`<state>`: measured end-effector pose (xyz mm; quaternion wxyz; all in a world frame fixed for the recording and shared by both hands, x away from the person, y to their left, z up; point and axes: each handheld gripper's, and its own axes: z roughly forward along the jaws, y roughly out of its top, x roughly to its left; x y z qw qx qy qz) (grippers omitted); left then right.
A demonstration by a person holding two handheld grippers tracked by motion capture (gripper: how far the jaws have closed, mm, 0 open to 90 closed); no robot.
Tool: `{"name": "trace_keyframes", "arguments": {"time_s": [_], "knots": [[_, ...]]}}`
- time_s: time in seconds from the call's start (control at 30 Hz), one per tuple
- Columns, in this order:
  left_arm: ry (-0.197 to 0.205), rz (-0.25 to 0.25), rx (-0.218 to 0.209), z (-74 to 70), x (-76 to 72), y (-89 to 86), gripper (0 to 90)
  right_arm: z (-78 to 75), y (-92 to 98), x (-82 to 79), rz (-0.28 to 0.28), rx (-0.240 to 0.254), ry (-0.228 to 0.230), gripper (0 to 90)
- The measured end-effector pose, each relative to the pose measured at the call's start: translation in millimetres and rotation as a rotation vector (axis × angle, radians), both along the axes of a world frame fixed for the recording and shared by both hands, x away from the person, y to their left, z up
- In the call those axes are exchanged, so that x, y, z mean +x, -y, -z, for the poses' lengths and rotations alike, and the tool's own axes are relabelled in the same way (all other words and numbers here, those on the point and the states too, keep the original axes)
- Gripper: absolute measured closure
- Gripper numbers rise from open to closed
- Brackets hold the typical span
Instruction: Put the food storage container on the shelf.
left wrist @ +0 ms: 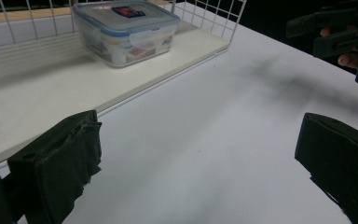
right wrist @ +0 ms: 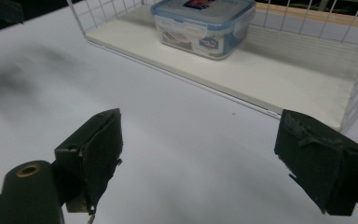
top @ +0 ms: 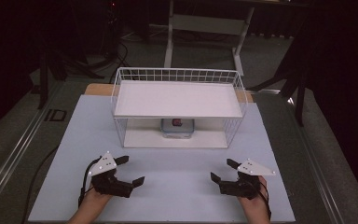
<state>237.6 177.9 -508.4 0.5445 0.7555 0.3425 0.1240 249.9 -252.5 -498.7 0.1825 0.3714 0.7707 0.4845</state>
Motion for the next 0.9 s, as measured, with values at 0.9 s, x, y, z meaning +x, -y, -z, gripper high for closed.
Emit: {"name": "trace_keyframes", "arguments": {"time_s": [0.9], "knots": [[0.006,-0.039,-0.053,4.3,-1.5,-16.0,1.2,17.6,14.2,30.4,-0.032,0.016,-0.021,15.2]]}}
